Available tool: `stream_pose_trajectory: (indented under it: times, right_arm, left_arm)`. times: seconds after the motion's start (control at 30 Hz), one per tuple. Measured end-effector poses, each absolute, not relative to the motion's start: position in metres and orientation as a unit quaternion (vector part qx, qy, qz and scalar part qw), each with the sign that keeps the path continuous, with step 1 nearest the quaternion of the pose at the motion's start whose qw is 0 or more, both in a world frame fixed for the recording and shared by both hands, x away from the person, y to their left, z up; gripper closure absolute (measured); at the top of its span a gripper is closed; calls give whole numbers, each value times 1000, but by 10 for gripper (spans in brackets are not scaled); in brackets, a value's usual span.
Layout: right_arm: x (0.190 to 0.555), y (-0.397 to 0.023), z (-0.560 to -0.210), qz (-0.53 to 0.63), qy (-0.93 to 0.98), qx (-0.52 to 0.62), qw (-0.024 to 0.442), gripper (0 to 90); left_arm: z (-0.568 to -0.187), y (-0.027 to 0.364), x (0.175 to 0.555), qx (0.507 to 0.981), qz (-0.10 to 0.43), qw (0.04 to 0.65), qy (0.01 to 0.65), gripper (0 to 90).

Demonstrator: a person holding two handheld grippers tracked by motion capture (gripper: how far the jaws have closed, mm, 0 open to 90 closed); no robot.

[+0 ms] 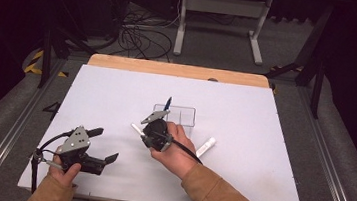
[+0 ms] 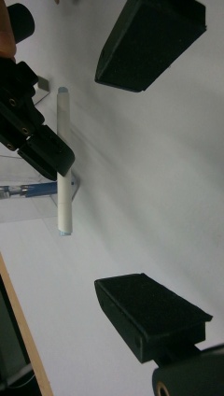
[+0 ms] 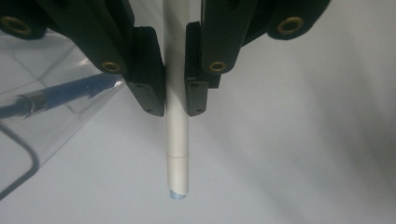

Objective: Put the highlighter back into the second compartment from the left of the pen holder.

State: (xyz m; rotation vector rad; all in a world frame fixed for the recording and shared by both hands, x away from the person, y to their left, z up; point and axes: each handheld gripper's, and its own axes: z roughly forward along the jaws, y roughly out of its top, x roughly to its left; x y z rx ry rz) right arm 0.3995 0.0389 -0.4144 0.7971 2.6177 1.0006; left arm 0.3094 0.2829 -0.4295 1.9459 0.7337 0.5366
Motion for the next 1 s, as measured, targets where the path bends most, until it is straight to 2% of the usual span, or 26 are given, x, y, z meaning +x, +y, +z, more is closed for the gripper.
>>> stream_pose_trajectory:
  times: [0.57, 1.0]
  right_arm:
    - [391, 13, -382, 438, 857, 250, 106, 790]
    - [389, -6, -363, 509, 821, 230, 119, 790]
  left_arm:
    - [-430, 282, 309, 797, 219, 476, 301, 52]
    - [-430, 282, 309, 799, 218, 474, 298, 54]
